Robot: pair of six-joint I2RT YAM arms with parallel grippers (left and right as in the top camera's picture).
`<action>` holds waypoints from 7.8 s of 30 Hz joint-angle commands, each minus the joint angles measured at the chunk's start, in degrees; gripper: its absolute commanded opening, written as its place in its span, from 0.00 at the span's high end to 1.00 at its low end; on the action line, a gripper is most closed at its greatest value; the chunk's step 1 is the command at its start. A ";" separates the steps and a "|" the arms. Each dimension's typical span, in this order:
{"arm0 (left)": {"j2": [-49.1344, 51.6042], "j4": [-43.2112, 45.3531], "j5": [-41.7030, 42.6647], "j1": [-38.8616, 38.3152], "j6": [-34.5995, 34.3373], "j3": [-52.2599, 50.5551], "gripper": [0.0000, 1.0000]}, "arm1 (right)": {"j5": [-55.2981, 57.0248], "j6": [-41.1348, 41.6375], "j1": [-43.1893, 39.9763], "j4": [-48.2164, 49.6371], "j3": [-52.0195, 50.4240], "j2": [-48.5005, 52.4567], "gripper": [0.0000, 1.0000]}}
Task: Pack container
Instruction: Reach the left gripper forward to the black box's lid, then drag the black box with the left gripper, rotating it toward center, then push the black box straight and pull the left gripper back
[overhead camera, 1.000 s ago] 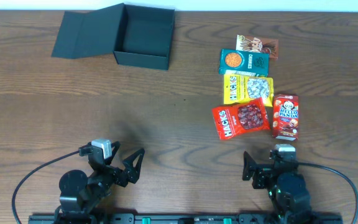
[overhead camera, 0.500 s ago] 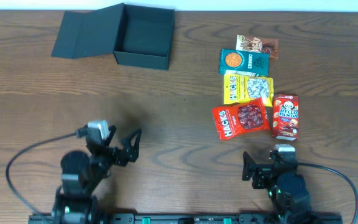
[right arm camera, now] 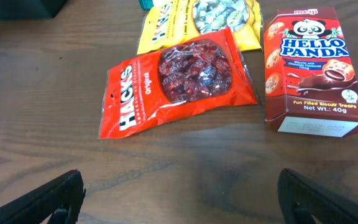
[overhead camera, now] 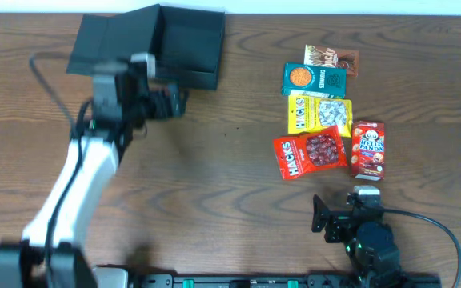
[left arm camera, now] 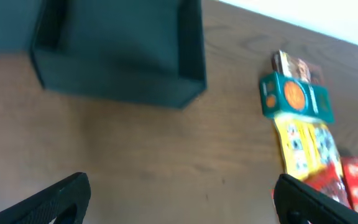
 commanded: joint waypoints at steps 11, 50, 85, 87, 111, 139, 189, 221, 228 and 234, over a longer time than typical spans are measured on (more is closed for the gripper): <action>23.65 -3.41 -6.25 -2.47 -1.16 28.65 0.05 | 0.20 -0.22 -0.42 -0.02 -0.61 -0.35 0.01; 39.30 -48.68 -18.49 -5.46 26.16 37.81 0.04 | 0.22 -0.22 -0.42 -0.02 -0.63 -0.35 0.01; 28.35 -44.61 -20.85 -19.98 -1.86 38.03 0.05 | 0.20 -0.22 -0.42 -0.02 -0.61 -0.35 0.01; 25.42 -44.11 -19.69 -17.99 -12.09 38.03 0.05 | 0.22 -0.22 -0.42 -0.02 -0.63 -0.35 0.01; 13.42 -49.99 -15.98 -16.17 -30.36 26.58 0.05 | 0.22 -0.22 -0.42 -0.02 -0.61 -0.35 0.01; 10.99 -28.09 -22.95 -15.13 -42.49 -0.31 0.31 | 0.22 -0.22 -0.42 -0.02 -0.61 -0.35 0.01; 11.08 -18.36 -31.58 -14.16 -18.78 -0.31 0.94 | 0.22 -0.22 -0.42 -0.02 -0.63 -0.35 0.01; 11.08 -13.07 -32.89 -11.82 4.92 -0.31 0.94 | 0.22 -0.22 -0.42 -0.02 -0.61 -0.35 0.01; 11.08 -11.63 -32.92 -11.82 5.99 -0.31 0.94 | 0.22 -0.22 -0.42 -0.02 -0.63 -0.35 0.01; 11.08 -11.54 -32.89 -11.82 5.73 -0.31 0.14 | 0.22 -0.22 -0.42 -0.02 -0.63 -0.35 0.01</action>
